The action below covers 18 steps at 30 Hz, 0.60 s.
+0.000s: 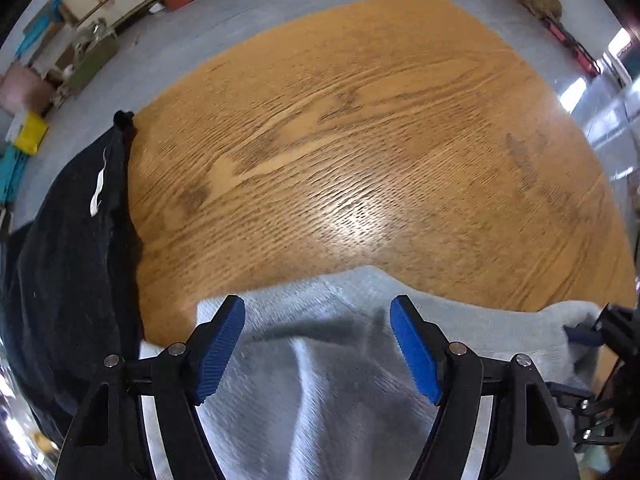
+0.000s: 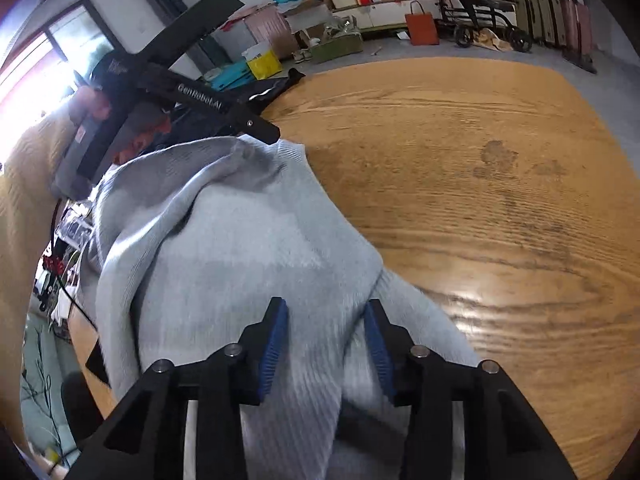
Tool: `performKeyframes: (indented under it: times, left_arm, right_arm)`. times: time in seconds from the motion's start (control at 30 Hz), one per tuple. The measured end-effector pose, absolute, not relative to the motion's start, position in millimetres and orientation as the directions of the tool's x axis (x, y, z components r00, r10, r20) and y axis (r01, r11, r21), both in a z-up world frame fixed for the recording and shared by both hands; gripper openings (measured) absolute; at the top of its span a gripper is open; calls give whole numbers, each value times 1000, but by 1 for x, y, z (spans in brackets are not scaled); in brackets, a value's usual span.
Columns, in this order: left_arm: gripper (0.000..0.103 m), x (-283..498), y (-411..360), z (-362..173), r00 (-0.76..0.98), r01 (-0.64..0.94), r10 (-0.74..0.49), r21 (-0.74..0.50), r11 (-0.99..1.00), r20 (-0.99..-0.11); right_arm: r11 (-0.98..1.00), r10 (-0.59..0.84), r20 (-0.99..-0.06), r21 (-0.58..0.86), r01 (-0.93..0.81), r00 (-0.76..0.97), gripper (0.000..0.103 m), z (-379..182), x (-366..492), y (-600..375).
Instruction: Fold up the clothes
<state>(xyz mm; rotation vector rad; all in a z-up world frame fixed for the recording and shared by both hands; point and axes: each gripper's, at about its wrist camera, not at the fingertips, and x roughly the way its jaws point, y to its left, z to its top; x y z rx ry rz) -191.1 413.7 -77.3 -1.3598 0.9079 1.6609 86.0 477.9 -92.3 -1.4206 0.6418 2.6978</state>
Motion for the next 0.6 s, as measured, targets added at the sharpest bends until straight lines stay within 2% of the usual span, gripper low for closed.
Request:
performKeyframes:
  times: [0.17, 0.43, 0.5, 0.57, 0.6]
  left_arm:
    - [76, -186, 417, -94, -42, -927, 161, -21, -375, -986]
    - [76, -175, 406, -98, -56, -942, 203, -16, -336, -978]
    - [70, -169, 403, -95, -78, -944, 224, 0, -329, -971]
    - [52, -159, 400, -91, -117, -946, 239, 35, -323, -964]
    - [46, -152, 398, -89, -144, -945, 244, 60, -320, -959]
  right_arm:
    - [-905, -159, -800, 351, -238, -578, 52, -97, 72, 477]
    - [-861, -207, -771, 436, -262, -602, 51, -108, 80, 485]
    - [-863, -198, -774, 428, -267, -601, 50, -109, 79, 483]
    - [-860, -185, -783, 422, -287, -594, 50, -109, 75, 482]
    - [-858, -176, -788, 417, -301, -590, 49, -109, 73, 482]
